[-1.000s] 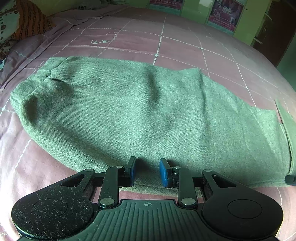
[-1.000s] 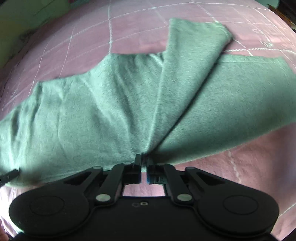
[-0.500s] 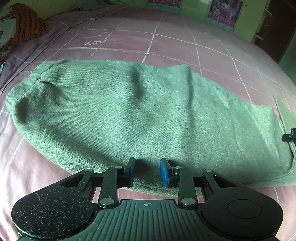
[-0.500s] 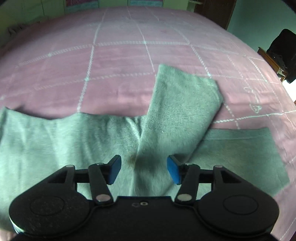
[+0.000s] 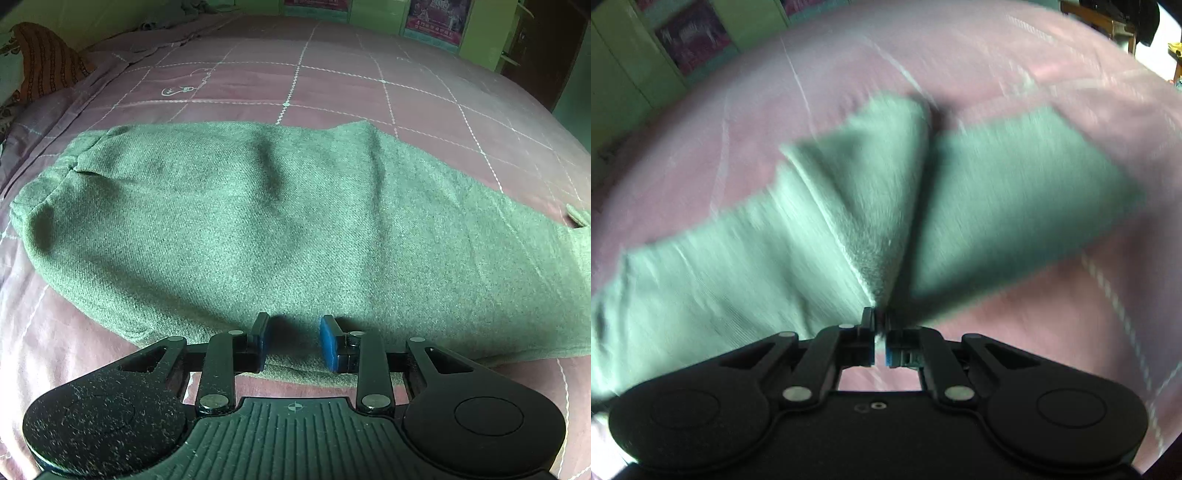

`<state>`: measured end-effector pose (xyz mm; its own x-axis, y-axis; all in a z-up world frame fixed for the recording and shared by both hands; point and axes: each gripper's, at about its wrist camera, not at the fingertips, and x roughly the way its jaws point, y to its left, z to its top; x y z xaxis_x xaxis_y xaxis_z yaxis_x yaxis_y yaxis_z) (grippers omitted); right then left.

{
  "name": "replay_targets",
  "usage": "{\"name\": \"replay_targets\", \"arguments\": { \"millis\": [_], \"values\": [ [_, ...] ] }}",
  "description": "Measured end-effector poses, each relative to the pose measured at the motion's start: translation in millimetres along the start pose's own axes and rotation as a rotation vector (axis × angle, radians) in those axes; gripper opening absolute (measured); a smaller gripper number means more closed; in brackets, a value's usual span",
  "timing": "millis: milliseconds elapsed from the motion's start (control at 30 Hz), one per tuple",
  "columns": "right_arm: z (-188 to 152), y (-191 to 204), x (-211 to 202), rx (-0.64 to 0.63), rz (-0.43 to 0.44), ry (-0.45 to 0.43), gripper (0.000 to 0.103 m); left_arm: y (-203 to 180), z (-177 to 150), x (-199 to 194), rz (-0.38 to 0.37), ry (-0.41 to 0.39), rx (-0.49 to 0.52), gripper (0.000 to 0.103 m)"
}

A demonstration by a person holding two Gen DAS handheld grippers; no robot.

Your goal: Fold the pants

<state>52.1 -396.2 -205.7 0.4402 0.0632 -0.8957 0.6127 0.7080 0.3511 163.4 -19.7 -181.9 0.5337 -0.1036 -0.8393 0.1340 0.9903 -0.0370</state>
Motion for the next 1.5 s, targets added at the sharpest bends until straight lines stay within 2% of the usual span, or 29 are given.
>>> {"name": "replay_targets", "arguments": {
  "millis": [33, 67, 100, 133, 200, 233, 300, 367, 433, 467, 533, 633, 733, 800, 833, 933, 1033, 1100, 1133, 1167, 1200, 1367, 1500],
  "values": [
    [-2, 2, 0, -0.017, -0.007, -0.014, 0.006, 0, 0, 0, 0.001, 0.001, 0.0, 0.031],
    [0, 7, -4, -0.037, -0.02, -0.034, 0.019, 0, 0, 0, 0.003, 0.003, 0.001, 0.031],
    [3, 12, -9, -0.057, -0.039, -0.062, 0.025, 0, 1, 1, 0.004, 0.004, 0.001, 0.031],
    [7, 17, -15, -0.082, -0.057, -0.095, 0.027, 0, 1, 1, 0.006, 0.005, 0.001, 0.031],
    [17, 26, -20, -0.14, -0.085, -0.146, 0.039, -1, 1, 2, 0.009, 0.007, 0.001, 0.031],
    [24, 30, -17, -0.171, -0.106, -0.159, 0.039, -1, 1, 2, 0.011, 0.008, 0.0, 0.031],
    [35, 37, -7, -0.22, -0.148, -0.164, 0.035, -2, 0, 2, 0.017, 0.006, 0.003, 0.031],
    [48, 39, 7, -0.211, -0.175, -0.168, 0.034, -2, -1, 2, 0.02, 0.004, 0.009, 0.031],
    [61, 39, 12, -0.179, -0.175, -0.206, 0.02, -3, -1, 2, 0.022, 0.005, 0.01, 0.031],
    [68, 34, 10, -0.134, -0.155, -0.222, 0.004, -3, -1, 2, 0.023, 0.006, 0.008, 0.031],
    [79, 8, -5, 0.024, -0.081, -0.254, 0.005, -3, 0, 2, 0.024, 0.006, 0.013, 0.031],
    [69, -36, -29, 0.186, -0.002, -0.291, 0.005, -5, -1, 2, 0.03, 0.004, 0.034, 0.032],
    [38, -80, -27, 0.325, 0.021, -0.223, 0.005, -6, -3, 2, 0.035, 0.0, 0.055, 0.032],
    [20, -95, -17, 0.315, 0.004, -0.18, 0.005, -7, -3, 2, 0.04, 0.002, 0.06, 0.032],
    [15, -100, -16, 0.326, 0.023, -0.186, 0.005, -8, -2, 2, 0.042, 0.003, 0.059, 0.032],
    [15, -112, -20, 0.382, 0.071, -0.214, 0.022, -9, -2, 2, 0.052, 0.005, 0.06, 0.032],
    [24, -126, -22, 0.41, 0.056, -0.251, 0.025, -12, -3, 2, 0.064, 0.003, 0.068, 0.032],
    [27, -138, -22, 0.463, 0.036, -0.259, 0.021, -12, -3, 2, 0.068, 0.003, 0.07, 0.032],
    [27, -145, -23, 0.491, 0.024, -0.266, 0.017, -13, -3, 3, 0.07, 0.003, 0.071, 0.033],
    [25, -150, -24, 0.502, 0.015, -0.273, 0.008, -13, -3, 3, 0.071, 0.002, 0.072, 0.033],
    [24, -152, -25, 0.489, 0.014, -0.271, 0.006, -13, -3, 3, 0.072, 0.002, 0.075, 0.033],
    [30, -144, -43, 0.356, 0.048, -0.323, 0.004, -12, -5, 1, 0.069, -0.001, 0.081, 0.033],
    [20, -150, -33, 0.326, -0.002, -0.262, 0.004, -12, -6, -1, 0.069, -0.006, 0.096, 0.033]
  ]
}}
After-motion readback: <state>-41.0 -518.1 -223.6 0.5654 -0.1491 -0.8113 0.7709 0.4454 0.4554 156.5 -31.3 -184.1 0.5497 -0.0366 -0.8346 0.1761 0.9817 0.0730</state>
